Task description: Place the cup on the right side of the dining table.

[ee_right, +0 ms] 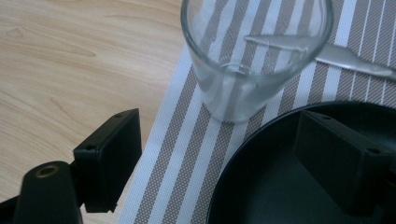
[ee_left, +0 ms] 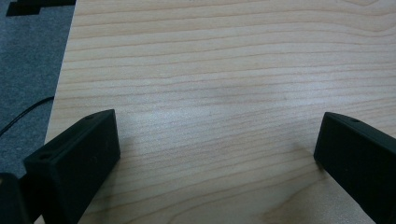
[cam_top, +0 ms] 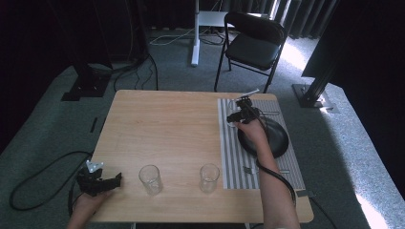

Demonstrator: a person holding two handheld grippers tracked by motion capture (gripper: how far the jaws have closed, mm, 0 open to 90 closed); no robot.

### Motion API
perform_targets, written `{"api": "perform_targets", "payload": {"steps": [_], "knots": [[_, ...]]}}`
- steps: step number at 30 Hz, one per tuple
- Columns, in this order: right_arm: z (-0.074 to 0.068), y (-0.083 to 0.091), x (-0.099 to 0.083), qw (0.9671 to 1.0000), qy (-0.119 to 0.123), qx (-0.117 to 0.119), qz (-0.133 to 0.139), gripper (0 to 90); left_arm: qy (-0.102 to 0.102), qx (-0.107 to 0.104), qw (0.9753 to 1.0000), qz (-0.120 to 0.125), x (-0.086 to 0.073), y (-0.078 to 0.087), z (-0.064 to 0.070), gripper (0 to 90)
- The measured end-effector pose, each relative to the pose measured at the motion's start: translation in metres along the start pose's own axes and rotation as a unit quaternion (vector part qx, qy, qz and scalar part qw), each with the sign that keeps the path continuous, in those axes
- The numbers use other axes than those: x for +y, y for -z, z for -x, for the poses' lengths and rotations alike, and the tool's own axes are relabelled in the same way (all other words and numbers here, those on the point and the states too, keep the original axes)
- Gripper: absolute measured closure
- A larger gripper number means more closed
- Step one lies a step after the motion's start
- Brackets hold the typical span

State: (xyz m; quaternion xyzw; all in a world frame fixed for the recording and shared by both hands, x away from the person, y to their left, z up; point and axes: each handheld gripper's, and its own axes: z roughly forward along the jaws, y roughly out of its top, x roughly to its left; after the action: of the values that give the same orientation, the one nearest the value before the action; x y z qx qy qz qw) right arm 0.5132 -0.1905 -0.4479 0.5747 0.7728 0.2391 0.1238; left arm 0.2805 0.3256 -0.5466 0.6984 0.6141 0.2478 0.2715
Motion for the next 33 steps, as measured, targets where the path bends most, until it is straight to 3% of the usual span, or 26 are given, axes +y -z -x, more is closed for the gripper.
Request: {"api": "perform_targets", "payload": {"steps": [12,21,33], "knots": [[0.001,0.004,-0.018,0.9999,-0.005,0.008,0.013,14.7,0.000,0.000,1.0000,0.000,0.000,0.000,0.000,0.6],[-0.003,0.006,-0.032,0.9998,0.004,-0.002,0.019,14.7,0.000,0.000,1.0000,0.000,0.000,0.000,0.000,0.6],[-0.001,0.011,-0.050,0.9995,-0.002,-0.001,0.031,14.2,0.000,0.000,1.0000,0.000,0.000,0.000,0.000,0.6]]}}
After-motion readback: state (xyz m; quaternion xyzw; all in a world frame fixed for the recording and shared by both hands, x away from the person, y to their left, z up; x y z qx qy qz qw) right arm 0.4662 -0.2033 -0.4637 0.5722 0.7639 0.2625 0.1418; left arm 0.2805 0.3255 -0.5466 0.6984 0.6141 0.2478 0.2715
